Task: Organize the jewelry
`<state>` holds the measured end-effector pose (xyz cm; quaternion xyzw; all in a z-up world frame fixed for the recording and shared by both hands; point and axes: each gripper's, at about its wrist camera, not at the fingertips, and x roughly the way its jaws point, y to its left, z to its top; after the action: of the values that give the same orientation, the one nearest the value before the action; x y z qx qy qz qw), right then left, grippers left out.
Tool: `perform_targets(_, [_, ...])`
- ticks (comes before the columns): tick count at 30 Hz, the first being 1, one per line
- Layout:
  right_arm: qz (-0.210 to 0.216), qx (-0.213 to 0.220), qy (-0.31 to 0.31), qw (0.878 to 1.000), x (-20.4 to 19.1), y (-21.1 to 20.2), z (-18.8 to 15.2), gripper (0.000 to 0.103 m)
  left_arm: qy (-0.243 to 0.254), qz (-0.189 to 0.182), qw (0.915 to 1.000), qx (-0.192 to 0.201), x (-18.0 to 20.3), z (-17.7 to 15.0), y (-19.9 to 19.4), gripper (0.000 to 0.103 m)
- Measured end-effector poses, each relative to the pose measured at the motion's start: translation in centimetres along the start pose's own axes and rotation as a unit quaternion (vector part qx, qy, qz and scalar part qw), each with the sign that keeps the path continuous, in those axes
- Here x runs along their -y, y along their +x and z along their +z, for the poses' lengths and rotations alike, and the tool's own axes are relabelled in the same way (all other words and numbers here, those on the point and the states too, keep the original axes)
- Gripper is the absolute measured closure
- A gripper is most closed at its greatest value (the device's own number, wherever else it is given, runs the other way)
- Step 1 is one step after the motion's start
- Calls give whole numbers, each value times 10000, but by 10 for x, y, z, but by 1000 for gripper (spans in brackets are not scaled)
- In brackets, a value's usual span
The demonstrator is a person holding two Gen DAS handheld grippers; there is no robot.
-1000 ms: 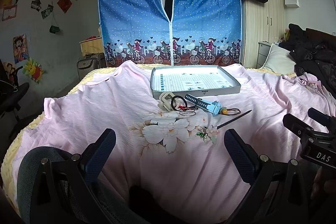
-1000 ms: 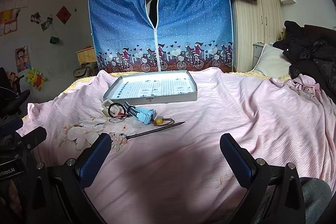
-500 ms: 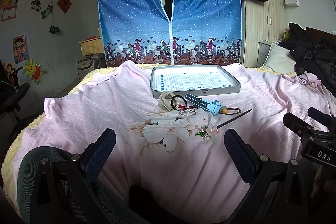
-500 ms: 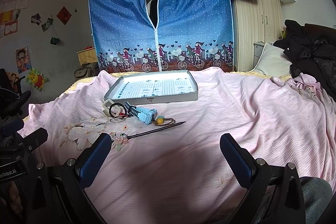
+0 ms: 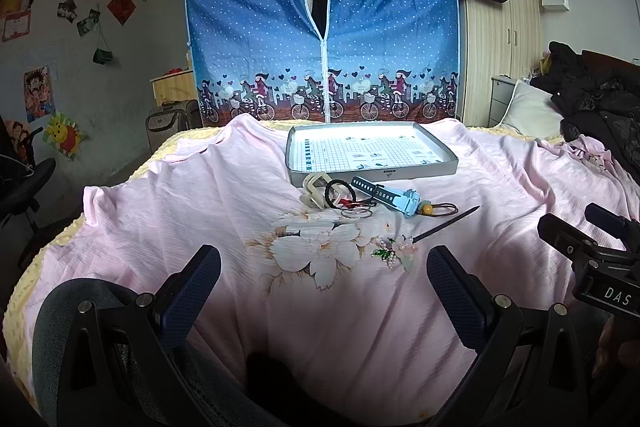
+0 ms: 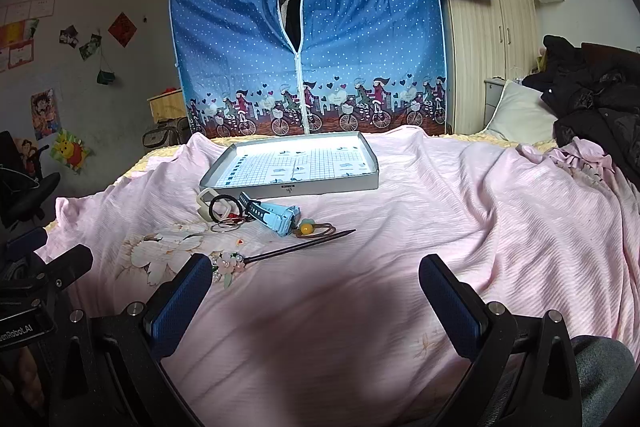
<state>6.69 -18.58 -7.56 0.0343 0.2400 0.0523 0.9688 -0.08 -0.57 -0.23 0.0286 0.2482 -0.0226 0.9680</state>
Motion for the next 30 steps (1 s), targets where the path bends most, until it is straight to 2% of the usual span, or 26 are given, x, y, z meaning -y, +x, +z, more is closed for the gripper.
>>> perform_targets(30, [7,-13,41,10000,0,-1,0,0,3,6,10000,-5,1,0,0,2])
